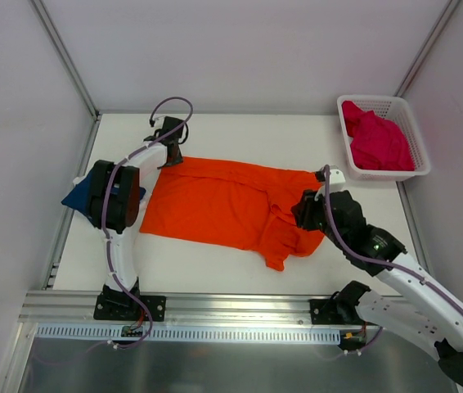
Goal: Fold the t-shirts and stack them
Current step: Fold the flattened tshirt in 1/3 of the way
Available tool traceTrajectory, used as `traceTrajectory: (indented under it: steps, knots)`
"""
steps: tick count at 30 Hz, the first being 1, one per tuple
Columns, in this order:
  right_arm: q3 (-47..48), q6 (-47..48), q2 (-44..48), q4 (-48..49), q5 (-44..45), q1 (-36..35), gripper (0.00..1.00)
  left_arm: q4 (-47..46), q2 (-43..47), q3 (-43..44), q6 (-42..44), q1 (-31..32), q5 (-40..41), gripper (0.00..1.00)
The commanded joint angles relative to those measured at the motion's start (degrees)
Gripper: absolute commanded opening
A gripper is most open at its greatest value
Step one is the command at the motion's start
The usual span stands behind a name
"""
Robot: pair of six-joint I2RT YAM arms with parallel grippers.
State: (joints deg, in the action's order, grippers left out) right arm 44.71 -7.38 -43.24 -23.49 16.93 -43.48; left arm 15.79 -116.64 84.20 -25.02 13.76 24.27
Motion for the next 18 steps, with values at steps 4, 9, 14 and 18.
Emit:
traceTrajectory:
  steps: [4, 9, 14, 18]
  knots:
    - [-1.3, -1.7, 3.8, -3.0, 3.5, -0.3, 0.36, 2.8, -1.1, 2.8, 0.1, -0.9, 1.0, 0.14]
    - [-1.7, -1.8, 4.4, -3.7, 4.3, -0.3, 0.36, 3.6, 0.4, 1.4, -0.9, -0.9, 1.1, 0.00]
    - [-2.2, -2.1, 4.3, -3.0, 4.5, -0.3, 0.36, 3.9, 3.8, -3.2, -2.7, -0.9, 1.1, 0.00]
    - [-2.3, -2.1, 3.1, -2.3, 4.3, -0.3, 0.36, 3.9, 7.3, -6.8, -3.5, -0.8, 1.0, 0.00]
